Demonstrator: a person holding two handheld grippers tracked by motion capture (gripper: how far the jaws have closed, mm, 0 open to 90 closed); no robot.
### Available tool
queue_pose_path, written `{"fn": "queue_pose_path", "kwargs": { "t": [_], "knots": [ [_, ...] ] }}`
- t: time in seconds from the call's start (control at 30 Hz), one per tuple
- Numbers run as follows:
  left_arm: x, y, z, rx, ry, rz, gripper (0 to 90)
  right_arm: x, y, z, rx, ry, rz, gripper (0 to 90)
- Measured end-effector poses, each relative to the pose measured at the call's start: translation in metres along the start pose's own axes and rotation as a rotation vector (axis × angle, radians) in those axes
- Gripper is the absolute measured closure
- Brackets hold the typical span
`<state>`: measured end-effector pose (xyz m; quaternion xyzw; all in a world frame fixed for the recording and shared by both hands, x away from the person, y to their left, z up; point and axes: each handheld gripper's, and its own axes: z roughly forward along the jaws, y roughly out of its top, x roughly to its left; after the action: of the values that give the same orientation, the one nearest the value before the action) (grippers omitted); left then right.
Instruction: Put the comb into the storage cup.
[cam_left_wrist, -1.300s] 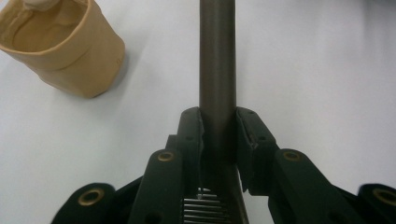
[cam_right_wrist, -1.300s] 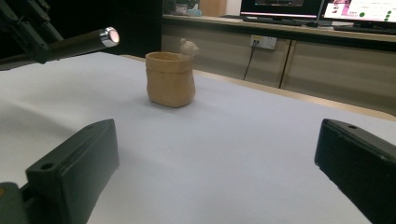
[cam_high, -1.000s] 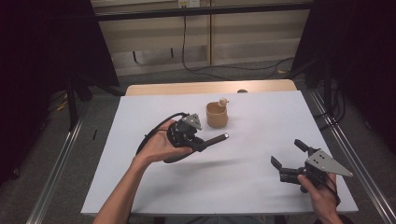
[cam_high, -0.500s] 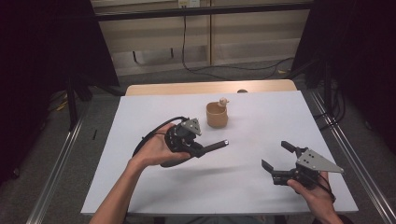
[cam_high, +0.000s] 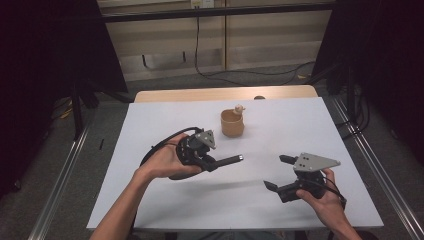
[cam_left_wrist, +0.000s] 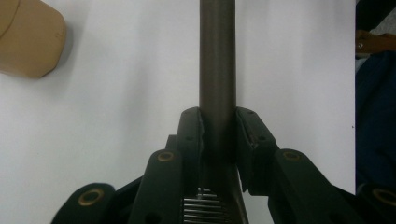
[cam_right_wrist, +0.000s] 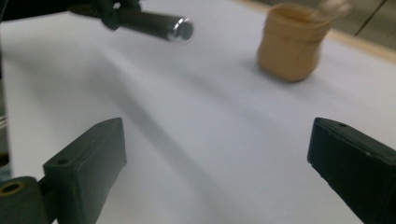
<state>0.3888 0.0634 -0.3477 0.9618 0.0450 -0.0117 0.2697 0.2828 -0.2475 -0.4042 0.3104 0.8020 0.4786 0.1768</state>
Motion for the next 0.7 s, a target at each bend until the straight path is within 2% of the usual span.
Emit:
{"fn": "queue_pose_path", "kwargs": {
  "t": [0.2,0.23,0.37,0.53,0.6,0.7],
  "knots": [
    [-0.002,0.001,0.005,0.012,-0.022,0.008,72.9,0.001,0.010,0.006,0.048,0.067,-0.007,4.1],
    [-0.001,0.001,0.006,0.020,-0.018,0.020,72.9,0.002,0.012,0.008,0.057,0.084,-0.013,4.3],
    [-0.001,0.001,0.008,0.030,-0.025,0.013,73.0,0.003,0.016,0.017,0.085,0.137,-0.013,6.5],
    [-0.001,0.000,0.009,0.028,-0.027,0.015,72.9,0.007,0.022,0.029,0.122,0.166,-0.053,4.6],
    [-0.002,-0.001,0.010,0.025,-0.024,0.014,72.9,0.010,0.026,0.033,0.135,0.165,-0.081,4.0],
    [-0.002,-0.003,0.011,0.026,-0.032,0.008,72.9,0.014,0.032,0.039,0.153,0.154,-0.094,6.4]
  ]
}}
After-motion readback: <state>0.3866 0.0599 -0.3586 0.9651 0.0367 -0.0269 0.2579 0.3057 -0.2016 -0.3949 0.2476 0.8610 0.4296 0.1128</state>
